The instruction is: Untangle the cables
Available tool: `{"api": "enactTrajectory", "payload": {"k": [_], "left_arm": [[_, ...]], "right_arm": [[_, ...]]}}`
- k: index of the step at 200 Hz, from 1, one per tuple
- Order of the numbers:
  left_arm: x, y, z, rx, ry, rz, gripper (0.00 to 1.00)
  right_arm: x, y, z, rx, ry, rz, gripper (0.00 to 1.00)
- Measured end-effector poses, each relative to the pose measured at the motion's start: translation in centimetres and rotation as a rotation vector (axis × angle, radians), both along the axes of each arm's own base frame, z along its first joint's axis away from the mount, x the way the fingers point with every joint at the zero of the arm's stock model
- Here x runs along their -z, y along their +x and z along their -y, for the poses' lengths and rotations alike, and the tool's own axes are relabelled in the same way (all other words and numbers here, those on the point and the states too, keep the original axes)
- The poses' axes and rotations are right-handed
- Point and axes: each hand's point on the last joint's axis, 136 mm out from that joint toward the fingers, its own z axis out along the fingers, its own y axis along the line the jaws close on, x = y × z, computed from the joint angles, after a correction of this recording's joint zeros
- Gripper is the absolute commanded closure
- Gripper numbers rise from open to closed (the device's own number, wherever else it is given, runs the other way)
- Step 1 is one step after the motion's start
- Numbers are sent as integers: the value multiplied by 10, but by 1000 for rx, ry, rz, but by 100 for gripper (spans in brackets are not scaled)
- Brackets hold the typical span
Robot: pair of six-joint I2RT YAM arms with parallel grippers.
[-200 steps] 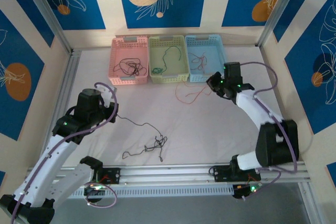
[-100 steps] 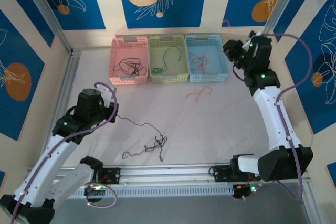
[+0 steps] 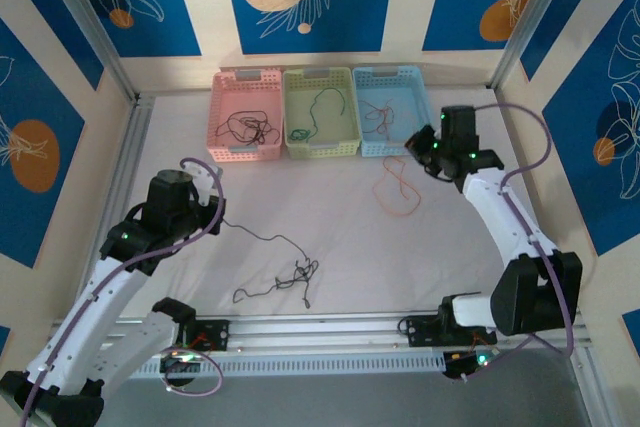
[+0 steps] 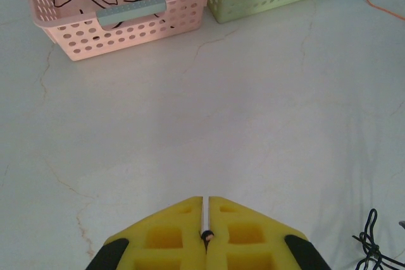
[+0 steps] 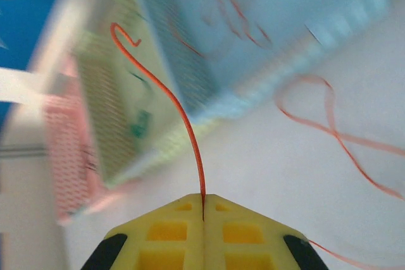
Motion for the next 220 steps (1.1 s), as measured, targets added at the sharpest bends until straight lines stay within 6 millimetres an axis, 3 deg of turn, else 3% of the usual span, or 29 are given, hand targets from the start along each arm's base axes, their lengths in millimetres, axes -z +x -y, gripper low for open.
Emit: {"api": "enactTrajectory", "payload": {"k": [15, 31, 84, 145, 220], "left_arm": [[0, 0, 0, 0, 0, 0, 100], [0, 0, 0, 0, 0, 0, 100], [0, 0, 0, 0, 0, -1, 100], [1, 0, 0, 0, 2, -5, 100], [3, 1, 0, 0, 4, -10, 100]], "right_arm": [[33, -15, 0, -7, -35, -88, 94], [51, -20, 0, -22, -73, -138, 92], [108, 6, 11, -47, -223, -274, 83], [136, 39, 15, -94, -317, -314, 67], [156, 50, 20, -110, -357, -351, 63]]}}
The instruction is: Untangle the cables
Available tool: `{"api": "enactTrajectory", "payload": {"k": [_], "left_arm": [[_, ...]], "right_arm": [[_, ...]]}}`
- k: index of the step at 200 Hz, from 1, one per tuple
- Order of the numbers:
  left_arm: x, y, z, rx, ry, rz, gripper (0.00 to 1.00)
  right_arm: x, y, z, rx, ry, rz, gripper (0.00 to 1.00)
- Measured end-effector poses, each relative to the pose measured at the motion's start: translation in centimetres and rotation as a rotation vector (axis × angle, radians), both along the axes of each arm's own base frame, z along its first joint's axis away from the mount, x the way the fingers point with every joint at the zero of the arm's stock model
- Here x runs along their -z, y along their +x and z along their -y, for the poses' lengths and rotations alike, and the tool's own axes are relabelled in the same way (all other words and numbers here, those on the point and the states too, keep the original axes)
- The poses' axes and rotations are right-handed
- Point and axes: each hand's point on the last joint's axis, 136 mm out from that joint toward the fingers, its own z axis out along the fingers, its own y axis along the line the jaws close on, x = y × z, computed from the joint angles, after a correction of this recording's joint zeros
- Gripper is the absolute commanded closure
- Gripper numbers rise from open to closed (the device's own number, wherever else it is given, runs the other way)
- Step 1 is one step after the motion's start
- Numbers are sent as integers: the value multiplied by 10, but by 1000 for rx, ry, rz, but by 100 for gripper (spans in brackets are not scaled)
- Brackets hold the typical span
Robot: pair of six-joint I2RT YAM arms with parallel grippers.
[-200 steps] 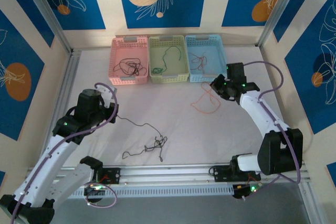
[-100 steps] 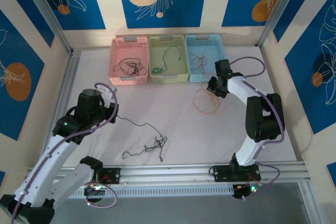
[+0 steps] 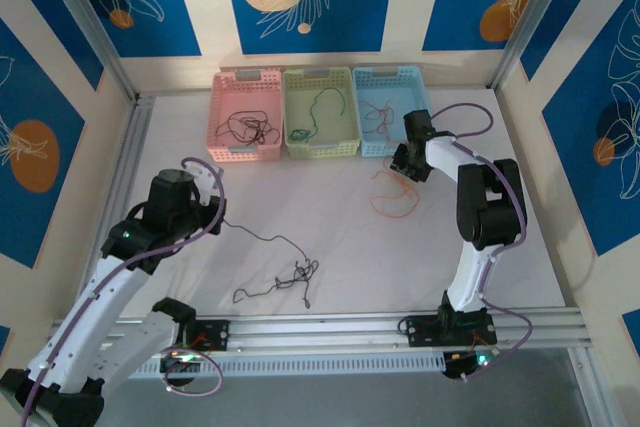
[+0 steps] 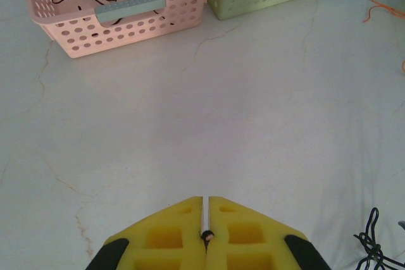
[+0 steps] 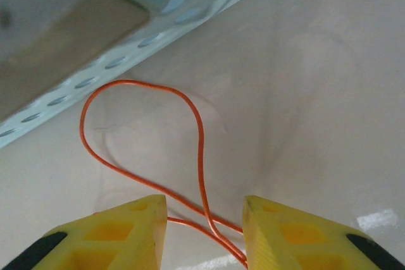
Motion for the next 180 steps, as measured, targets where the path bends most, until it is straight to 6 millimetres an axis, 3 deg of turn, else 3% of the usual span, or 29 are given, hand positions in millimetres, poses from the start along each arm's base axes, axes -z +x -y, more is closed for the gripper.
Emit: {"api": "enactTrajectory", "payload": {"k": [23, 88, 108, 154, 180], "left_arm": [[0, 0, 0, 0, 0, -1, 100], [1, 0, 0, 0, 1, -2, 100], [1, 0, 0, 0, 1, -2, 100], [1, 0, 0, 2, -1, -3, 100], [1, 0, 1, 3, -1, -3, 100]], "right_arm": [[7, -1, 0, -10, -6, -18, 68], [11, -2, -1, -38, -15, -21, 100], [4, -14, -4, -51, -15, -11, 100], [-47, -49, -21, -110, 37, 95, 100], [-48, -77, -31, -153, 57, 85, 100]]}}
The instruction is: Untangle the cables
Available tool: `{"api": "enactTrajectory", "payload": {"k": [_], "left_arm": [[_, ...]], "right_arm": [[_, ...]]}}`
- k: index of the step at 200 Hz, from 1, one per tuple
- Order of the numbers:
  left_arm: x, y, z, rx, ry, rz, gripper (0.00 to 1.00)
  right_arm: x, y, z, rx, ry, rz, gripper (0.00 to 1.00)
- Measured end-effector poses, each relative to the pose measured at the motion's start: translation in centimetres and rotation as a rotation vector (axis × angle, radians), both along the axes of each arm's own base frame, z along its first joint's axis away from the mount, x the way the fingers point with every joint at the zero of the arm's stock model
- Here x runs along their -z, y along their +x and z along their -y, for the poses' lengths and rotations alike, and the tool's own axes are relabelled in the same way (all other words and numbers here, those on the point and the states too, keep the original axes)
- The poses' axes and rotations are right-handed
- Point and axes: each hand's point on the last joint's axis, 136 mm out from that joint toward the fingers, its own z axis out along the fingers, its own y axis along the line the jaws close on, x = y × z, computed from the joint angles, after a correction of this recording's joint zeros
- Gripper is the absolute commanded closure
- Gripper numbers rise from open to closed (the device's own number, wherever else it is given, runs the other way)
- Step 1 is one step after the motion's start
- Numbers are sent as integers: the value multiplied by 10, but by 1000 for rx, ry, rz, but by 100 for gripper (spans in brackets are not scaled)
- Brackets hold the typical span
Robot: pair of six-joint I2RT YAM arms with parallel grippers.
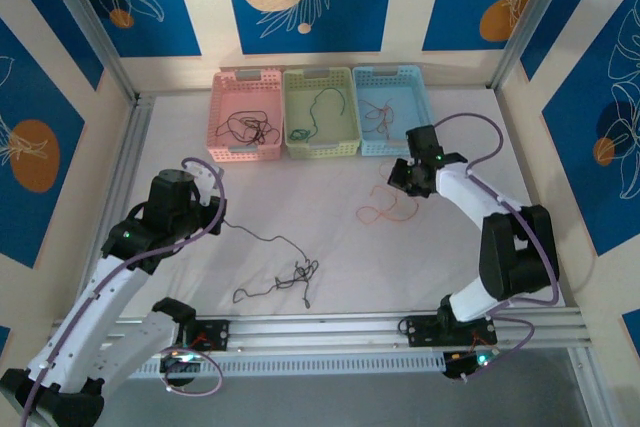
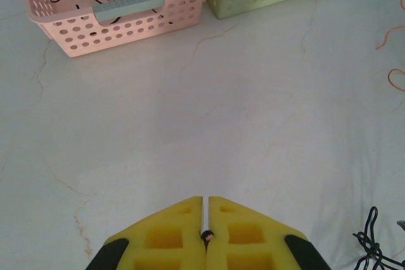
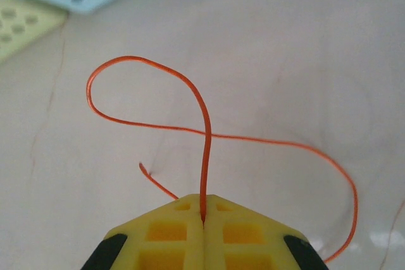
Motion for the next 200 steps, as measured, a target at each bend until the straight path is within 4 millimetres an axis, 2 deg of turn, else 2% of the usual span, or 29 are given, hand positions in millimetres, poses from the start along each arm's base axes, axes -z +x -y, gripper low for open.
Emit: {"api": "enactTrajectory", "payload": {"k": [29, 43, 60, 91, 116, 186, 193, 200], "left_arm": [[0, 0, 0, 0, 0, 0, 100], [0, 0, 1, 3, -2, -1, 100], [0, -1, 1, 5, -4, -1, 100], [0, -1, 1, 5, -4, -1, 100], [0, -1, 1, 5, -4, -1, 100], [0, -1, 1, 5, -4, -1, 100], [0, -1, 1, 5, -4, -1, 100], [0, -1, 1, 5, -4, -1, 100]], "right_arm": [[15, -34, -9, -49, -16, -72, 100], [19, -48, -14, -76, -28, -99, 93], [22, -58, -18, -98, -42, -120, 80], [26, -65, -19, -114, -72, -139, 66], [29, -68, -19, -130, -85, -152, 61], [36, -84, -37, -281, -141, -198, 44], [35, -85, -37, -300, -162, -195, 39], [33, -86, -39, -319, -184, -190, 28]]}}
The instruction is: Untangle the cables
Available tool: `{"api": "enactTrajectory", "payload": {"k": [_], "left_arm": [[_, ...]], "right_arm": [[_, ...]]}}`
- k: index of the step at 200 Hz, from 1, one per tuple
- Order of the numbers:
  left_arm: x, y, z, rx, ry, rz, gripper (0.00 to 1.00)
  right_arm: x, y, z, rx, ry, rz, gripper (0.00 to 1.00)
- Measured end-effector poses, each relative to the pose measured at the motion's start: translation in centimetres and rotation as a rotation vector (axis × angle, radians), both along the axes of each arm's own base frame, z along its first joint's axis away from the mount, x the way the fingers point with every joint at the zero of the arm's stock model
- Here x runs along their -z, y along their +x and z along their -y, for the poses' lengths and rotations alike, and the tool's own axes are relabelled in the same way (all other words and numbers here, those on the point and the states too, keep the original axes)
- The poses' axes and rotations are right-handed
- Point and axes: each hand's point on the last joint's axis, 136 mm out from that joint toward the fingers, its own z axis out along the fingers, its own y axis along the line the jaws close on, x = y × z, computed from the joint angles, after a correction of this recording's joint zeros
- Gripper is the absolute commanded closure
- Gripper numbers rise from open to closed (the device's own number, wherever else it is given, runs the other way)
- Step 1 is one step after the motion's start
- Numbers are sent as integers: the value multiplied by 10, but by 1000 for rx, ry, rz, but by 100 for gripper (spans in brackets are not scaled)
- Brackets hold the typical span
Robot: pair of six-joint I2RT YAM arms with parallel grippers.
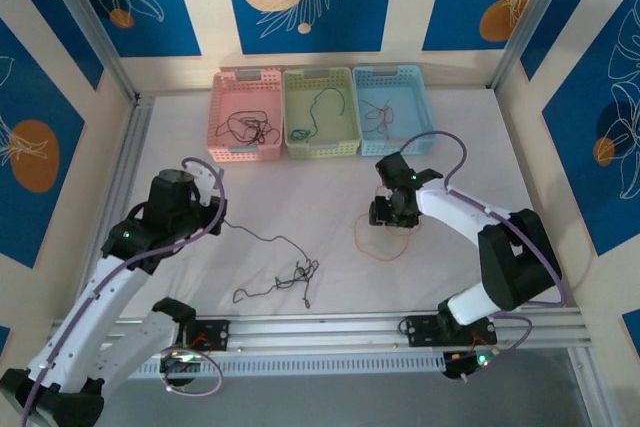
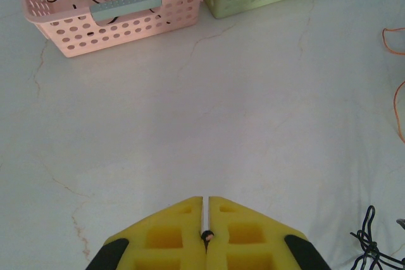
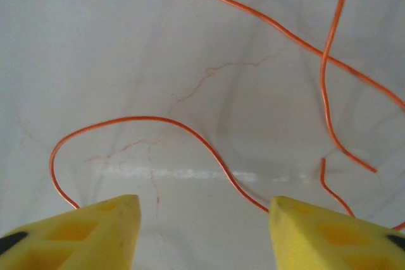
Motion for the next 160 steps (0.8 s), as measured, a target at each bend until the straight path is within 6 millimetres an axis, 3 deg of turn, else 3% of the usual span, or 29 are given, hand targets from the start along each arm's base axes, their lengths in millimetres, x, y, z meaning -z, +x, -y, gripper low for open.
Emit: {"api": "enactTrajectory", "payload": {"k": [9, 13, 19, 46, 99, 160], "left_arm": [[0, 0, 0, 0, 0, 0, 100], [0, 0, 0, 0, 0, 0, 100], [0, 0, 0, 0, 0, 0, 100], [0, 0, 0, 0, 0, 0, 100], [0, 0, 0, 0, 0, 0, 100], [0, 0, 0, 0, 0, 0, 100]], "right_arm": [[-2, -2, -3, -50, -39, 15, 24], [-2, -3, -6, -65, -52, 20, 6], [-3, -4, -8, -88, -73, 27, 3], [3, -7, -14, -178, -167, 19, 2], [17, 16, 11, -145, -322, -9, 2], [31, 34, 25, -80, -249, -74, 5]]}}
